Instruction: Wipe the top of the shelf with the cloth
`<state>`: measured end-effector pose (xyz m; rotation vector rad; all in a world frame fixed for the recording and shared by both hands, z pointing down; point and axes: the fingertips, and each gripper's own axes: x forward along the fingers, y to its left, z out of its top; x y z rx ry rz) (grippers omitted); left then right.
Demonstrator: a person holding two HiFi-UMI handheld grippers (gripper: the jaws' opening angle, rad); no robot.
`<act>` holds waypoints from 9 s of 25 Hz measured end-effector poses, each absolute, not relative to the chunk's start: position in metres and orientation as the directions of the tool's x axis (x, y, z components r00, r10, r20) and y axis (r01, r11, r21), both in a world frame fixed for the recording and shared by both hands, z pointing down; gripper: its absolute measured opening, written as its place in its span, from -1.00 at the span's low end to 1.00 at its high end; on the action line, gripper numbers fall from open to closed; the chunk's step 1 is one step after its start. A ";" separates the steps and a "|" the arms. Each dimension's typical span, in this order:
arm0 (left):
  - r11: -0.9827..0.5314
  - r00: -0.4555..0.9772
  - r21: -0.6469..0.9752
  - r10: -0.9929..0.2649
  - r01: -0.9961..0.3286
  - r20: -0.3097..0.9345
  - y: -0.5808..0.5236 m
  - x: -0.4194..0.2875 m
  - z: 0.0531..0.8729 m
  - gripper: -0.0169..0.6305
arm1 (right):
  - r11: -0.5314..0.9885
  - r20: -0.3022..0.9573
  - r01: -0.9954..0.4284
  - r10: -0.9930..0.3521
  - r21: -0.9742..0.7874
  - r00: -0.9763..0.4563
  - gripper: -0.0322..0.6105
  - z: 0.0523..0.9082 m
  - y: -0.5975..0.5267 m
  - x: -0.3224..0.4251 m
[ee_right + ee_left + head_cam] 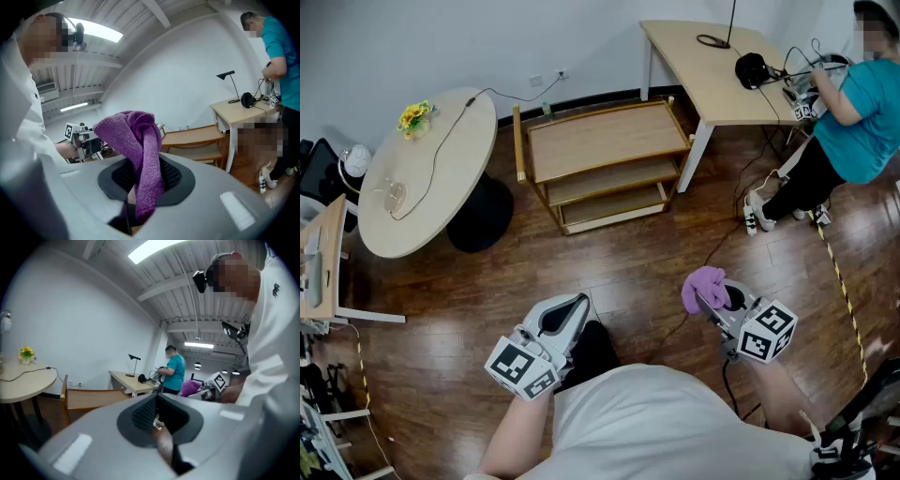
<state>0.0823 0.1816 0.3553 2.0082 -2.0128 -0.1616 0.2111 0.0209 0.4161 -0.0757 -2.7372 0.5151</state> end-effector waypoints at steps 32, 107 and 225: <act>0.247 -0.155 0.339 -0.949 -0.908 0.276 0.075 -0.308 0.360 -0.88 | 0.853 0.518 0.224 0.473 -0.471 -0.712 -0.65 0.595 -0.039 -0.487; 0.149 -0.005 0.429 -0.948 -0.891 0.319 -0.002 -0.312 0.403 -0.88 | 0.920 0.779 -0.005 0.328 -0.391 -0.534 -0.65 0.744 -0.168 -0.405; 0.029 0.016 0.248 -0.984 -0.968 0.176 0.231 -0.067 0.354 -0.86 | 0.949 0.462 -0.237 -0.120 -0.205 -0.879 -0.65 0.413 -0.039 0.138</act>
